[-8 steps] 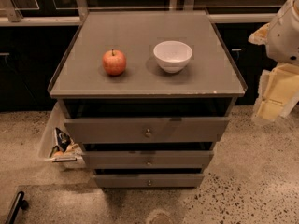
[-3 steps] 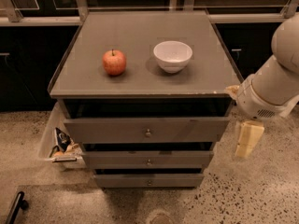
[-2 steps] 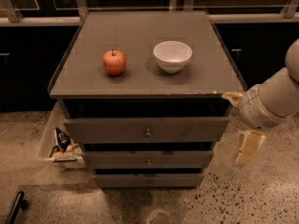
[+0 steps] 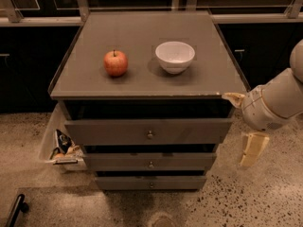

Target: Open top drawer

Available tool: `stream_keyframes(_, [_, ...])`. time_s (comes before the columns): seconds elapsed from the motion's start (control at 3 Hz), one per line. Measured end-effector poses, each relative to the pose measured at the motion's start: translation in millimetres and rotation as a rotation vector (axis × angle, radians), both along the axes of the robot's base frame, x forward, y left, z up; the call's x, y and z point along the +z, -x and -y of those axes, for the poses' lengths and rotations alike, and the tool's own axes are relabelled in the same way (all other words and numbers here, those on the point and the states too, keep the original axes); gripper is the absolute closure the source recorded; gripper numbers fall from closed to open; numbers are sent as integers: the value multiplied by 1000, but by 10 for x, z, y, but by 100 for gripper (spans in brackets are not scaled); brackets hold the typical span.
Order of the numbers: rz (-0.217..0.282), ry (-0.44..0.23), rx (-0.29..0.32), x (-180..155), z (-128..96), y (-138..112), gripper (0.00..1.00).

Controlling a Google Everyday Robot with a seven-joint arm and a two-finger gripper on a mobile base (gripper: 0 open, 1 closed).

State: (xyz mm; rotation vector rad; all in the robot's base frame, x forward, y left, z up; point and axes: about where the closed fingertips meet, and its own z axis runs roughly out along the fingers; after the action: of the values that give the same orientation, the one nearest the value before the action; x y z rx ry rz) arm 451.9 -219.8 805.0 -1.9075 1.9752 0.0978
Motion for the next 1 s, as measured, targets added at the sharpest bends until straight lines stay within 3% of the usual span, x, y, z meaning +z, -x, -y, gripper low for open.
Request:
stream_keyframes(0.33, [-8, -29, -9, -184, -38, -86, 0])
stream_keyframes(1.0, [31, -68, 20, -732, -82, -263, 0])
